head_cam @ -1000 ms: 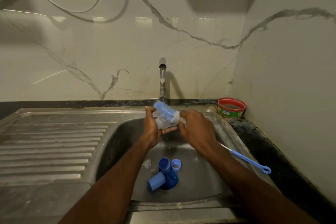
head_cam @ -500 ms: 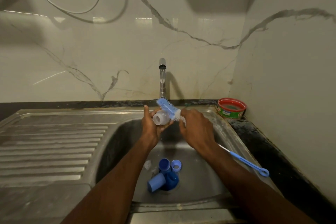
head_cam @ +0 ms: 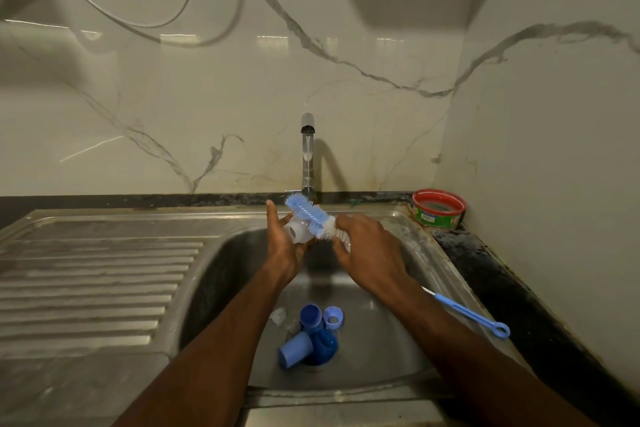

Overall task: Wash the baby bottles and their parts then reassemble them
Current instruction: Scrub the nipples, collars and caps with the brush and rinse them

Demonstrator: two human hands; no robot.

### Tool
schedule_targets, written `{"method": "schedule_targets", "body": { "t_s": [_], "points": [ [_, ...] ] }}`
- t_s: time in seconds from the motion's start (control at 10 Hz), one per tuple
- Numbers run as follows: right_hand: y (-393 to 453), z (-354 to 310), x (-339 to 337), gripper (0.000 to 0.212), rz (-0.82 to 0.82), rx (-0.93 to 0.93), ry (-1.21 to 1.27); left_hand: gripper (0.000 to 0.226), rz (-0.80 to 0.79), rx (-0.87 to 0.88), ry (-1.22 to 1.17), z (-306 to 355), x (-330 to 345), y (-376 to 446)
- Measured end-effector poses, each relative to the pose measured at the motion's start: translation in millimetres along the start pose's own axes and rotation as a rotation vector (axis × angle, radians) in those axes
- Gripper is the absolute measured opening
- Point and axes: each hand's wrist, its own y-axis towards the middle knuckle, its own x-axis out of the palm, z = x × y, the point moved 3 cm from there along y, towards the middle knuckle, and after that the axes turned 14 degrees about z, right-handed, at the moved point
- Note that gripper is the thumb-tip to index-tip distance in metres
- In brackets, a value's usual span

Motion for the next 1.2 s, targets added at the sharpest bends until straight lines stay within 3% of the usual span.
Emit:
{"method": "schedule_targets", "body": {
  "t_s": [0.2,0.3,0.4,0.5,0.6,0.8,0.9,1.1,1.2],
  "points": [
    [1.4,4.0,0.8,0.026,0.007,0.023,-0.082,0.048,0.016,-0.090,-0.077,-3.6,-0.3,-5.6],
    [6.6,9.1,-4.2,0.028,0.011,0.054,-0.188,0.044,-0.032,-0.090,0.000,-3.1,0.9,-6.4],
    [9.6,17.2,-10.8,0.027,0.043,0.091,-0.194,0.058,-0.054,-0.048,0.090,0.1,4.9,-9.8],
    [1.9,11.1,-5.4,0.023,-0.035,0.029,-0.084,0.077,-0.054,-0.034,0.070,0.5,6.7,-8.5],
    [0.8,6.2,-1.2,0.022,-0.055,-0.018,-0.080,0.081,-0.055,-0.039,0.051,2.5,5.0,-8.0],
    [7.2,8.0,-9.7,0.021,0.049,0.094,-0.210,0.074,-0.032,-0.002,0.012,3.1,3.9,-8.0],
    [-3.2,-4.4,1.3,0.024,-0.070,-0.019,-0.098,0.092,-0.034,-0.004,0.122,5.7,1.5,-9.0],
    [11.0,11.2,-6.6,0.024,0.023,0.122,-0.227,0.068,0.003,0.001,0.209,2.2,1.8,-14.3],
    [3.3,8.2,-0.7,0.022,-0.033,0.131,-0.116,0.050,-0.198,-0.122,-0.027,-4.0,2.1,6.3]
  ]
}}
